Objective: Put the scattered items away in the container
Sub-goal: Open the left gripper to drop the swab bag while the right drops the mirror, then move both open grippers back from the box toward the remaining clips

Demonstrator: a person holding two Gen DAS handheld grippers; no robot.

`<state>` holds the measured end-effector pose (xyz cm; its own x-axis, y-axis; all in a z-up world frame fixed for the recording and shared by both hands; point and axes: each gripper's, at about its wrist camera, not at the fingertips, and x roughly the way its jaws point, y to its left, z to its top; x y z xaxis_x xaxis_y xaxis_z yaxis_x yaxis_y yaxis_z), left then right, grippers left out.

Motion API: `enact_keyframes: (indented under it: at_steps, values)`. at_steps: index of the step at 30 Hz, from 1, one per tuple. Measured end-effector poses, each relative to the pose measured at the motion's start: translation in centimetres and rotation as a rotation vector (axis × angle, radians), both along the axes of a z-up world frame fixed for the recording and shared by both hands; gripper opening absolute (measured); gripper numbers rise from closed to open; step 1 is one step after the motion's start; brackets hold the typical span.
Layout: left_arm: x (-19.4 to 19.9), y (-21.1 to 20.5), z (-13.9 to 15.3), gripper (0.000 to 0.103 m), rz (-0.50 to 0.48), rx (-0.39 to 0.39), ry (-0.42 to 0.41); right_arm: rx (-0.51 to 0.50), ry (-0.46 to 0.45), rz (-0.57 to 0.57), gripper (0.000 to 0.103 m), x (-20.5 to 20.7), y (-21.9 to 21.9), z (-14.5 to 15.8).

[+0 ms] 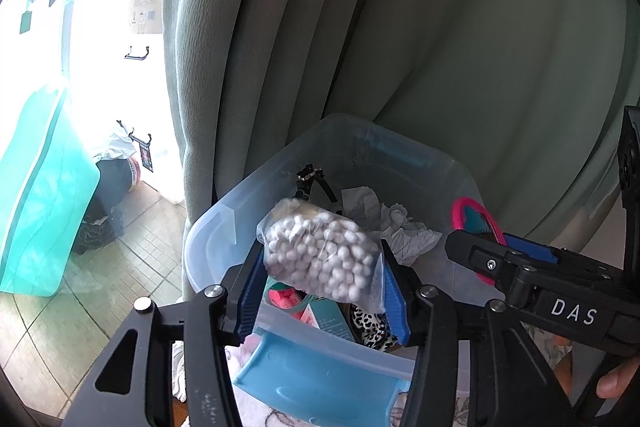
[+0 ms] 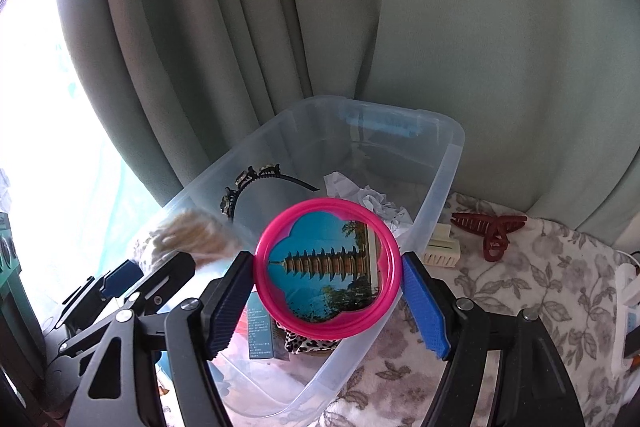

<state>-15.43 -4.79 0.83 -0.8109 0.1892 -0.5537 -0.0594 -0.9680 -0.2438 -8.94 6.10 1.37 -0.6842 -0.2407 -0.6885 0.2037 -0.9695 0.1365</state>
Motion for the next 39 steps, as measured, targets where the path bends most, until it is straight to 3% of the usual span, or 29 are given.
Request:
enact_keyframes:
  at_steps: [7,14,17,20,26,39]
  values:
    - [0.0,0.3,-0.8,0.067,-0.002,0.011,0.013,-0.006,0.002,-0.014,0.077,-0.1,0.2,0.0]
    - [2.8,-1.7,-2.5,0.070,0.003,0.032,0.013,-0.004,0.016,-0.002,0.077,0.1,-0.1,0.5]
    - [4.2,-3.6,0.1,0.071,0.011,0.033,0.012,-0.011,0.023,0.001,0.078,0.2,-0.2,0.8]
    - [6.5,-5.8,1.4,0.072,0.013,0.030,0.011,-0.032,0.029,0.005,0.087,0.2,-0.3,1.2]
    - [6.4,-5.1,1.1,0.072,0.021,0.024,0.006,-0.028,0.039,0.020,0.087,0.6,-0.9,1.8]
    - [8.1,-5.4,3.8,0.073,0.017,0.008,0.034,-0.024,0.082,0.018,0.087,3.4,-0.4,4.0]
